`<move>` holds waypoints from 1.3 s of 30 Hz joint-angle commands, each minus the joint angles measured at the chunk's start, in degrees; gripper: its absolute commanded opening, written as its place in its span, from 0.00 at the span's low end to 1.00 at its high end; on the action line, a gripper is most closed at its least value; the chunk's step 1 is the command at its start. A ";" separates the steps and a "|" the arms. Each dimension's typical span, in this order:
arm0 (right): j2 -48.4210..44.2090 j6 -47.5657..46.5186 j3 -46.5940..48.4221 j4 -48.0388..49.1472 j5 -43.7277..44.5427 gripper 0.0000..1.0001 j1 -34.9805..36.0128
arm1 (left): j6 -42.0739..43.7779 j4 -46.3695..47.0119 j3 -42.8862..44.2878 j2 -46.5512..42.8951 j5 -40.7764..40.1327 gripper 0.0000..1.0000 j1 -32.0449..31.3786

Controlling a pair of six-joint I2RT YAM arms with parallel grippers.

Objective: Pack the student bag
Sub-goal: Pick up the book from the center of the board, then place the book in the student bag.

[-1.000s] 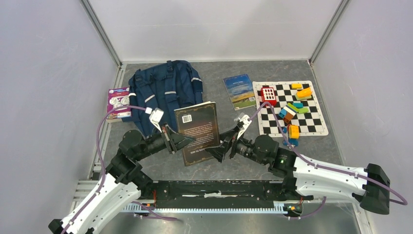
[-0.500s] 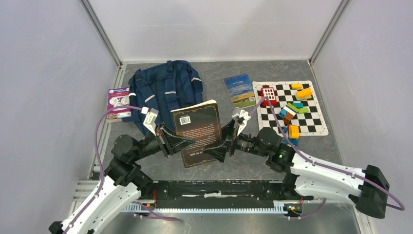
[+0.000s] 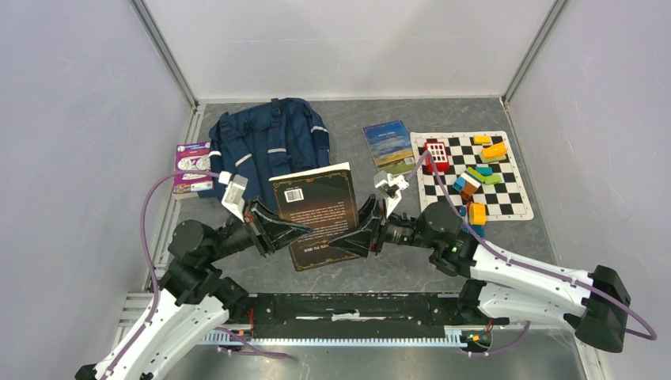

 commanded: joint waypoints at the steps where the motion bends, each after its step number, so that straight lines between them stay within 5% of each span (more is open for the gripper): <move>1: -3.52 0.47 -0.16 -0.65 2.75 0.40 -0.77 | 4.34 -1.48 3.83 -0.82 -2.18 0.02 0.04; 5: -3.72 0.86 -0.14 -0.35 2.82 0.25 -0.94 | 4.61 -1.79 3.85 -0.49 -2.24 0.02 -0.01; 8: -3.37 0.70 0.39 -0.44 2.94 0.00 -0.95 | 5.81 -3.43 4.36 -0.09 -3.33 0.02 0.04; 10: -3.88 -0.43 1.19 -3.42 5.54 0.00 -0.95 | 8.78 -9.20 5.43 0.54 -6.61 0.04 0.04; 13: -5.07 -4.37 4.46 -15.34 15.41 0.00 -0.95 | 16.45 -19.95 7.56 2.46 -15.66 0.60 0.04; 16: -5.16 -7.26 8.24 -28.06 27.41 0.00 -2.18 | 24.92 -28.64 9.74 7.89 -24.45 0.85 0.04; 18: -4.71 -8.79 9.54 -33.95 32.02 0.00 -3.77 | 28.77 -32.68 11.46 13.48 -27.50 0.93 0.01; 29: -8.40 -9.45 4.33 -41.39 35.11 0.00 -19.60 | 34.86 -36.94 15.38 38.48 -40.52 1.00 -4.31; 39: -10.93 -6.83 -1.52 -38.56 27.94 0.00 -22.74 | 38.43 -40.66 22.19 60.24 -60.00 1.00 -12.42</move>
